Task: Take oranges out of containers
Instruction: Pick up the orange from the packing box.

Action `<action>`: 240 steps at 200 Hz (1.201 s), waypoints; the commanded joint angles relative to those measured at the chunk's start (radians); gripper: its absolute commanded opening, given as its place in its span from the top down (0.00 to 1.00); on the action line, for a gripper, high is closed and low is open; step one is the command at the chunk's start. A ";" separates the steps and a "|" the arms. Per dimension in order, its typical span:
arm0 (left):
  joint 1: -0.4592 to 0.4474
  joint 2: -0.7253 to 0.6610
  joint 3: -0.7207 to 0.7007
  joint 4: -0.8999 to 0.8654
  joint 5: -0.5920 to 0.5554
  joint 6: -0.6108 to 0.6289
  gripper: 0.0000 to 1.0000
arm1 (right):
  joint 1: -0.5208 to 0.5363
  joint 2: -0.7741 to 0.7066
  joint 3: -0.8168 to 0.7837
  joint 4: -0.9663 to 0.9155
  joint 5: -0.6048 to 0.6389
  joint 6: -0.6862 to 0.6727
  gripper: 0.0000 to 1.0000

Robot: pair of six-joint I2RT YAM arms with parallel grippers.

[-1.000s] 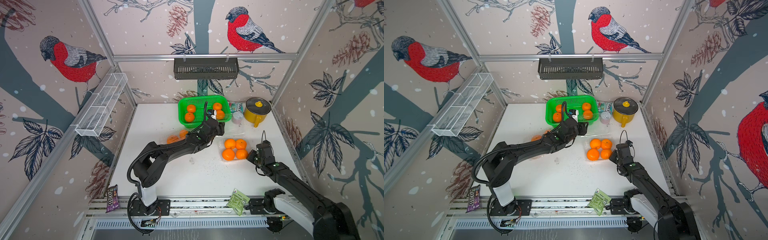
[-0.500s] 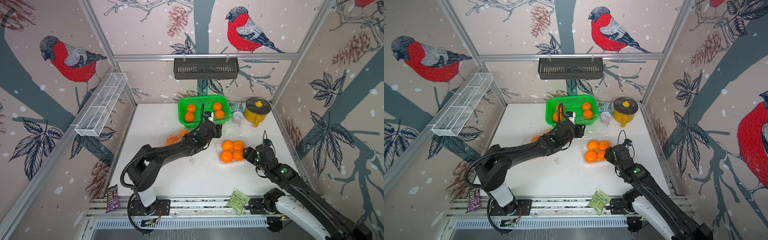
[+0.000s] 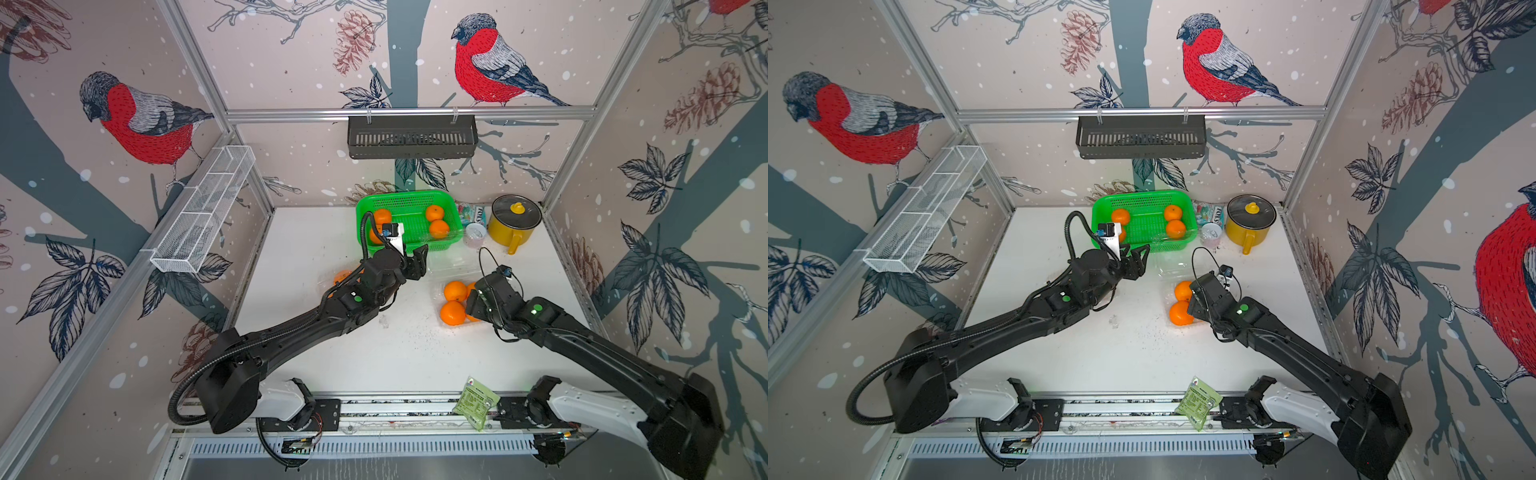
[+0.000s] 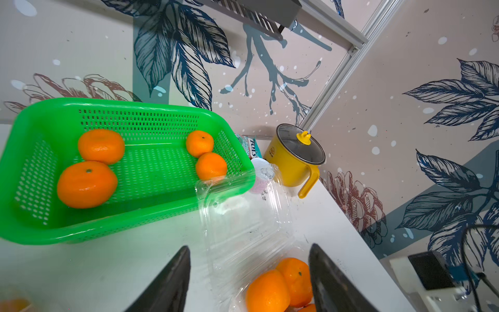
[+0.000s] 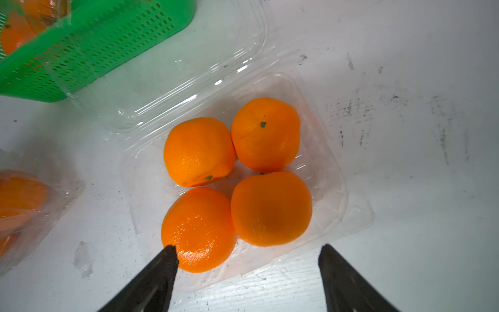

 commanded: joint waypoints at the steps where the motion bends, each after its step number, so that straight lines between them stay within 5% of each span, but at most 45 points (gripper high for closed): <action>1: 0.000 -0.072 -0.053 0.007 -0.047 0.024 0.27 | -0.014 0.033 0.021 -0.063 0.046 -0.079 0.15; 20: 0.000 -0.136 -0.100 0.007 -0.052 0.029 0.03 | -0.035 0.057 0.022 -0.032 0.011 -0.135 0.15; 64: 0.001 -0.238 -0.174 0.012 -0.067 0.046 0.03 | -0.148 0.134 0.036 0.011 -0.132 -0.250 0.19; 116: 0.001 -0.277 -0.226 0.025 -0.059 0.042 0.03 | -0.148 0.233 0.052 0.038 -0.186 -0.301 0.21; 240: 0.001 -0.295 -0.271 0.026 -0.061 0.014 0.02 | -0.146 0.291 0.038 -0.011 -0.105 -0.347 0.27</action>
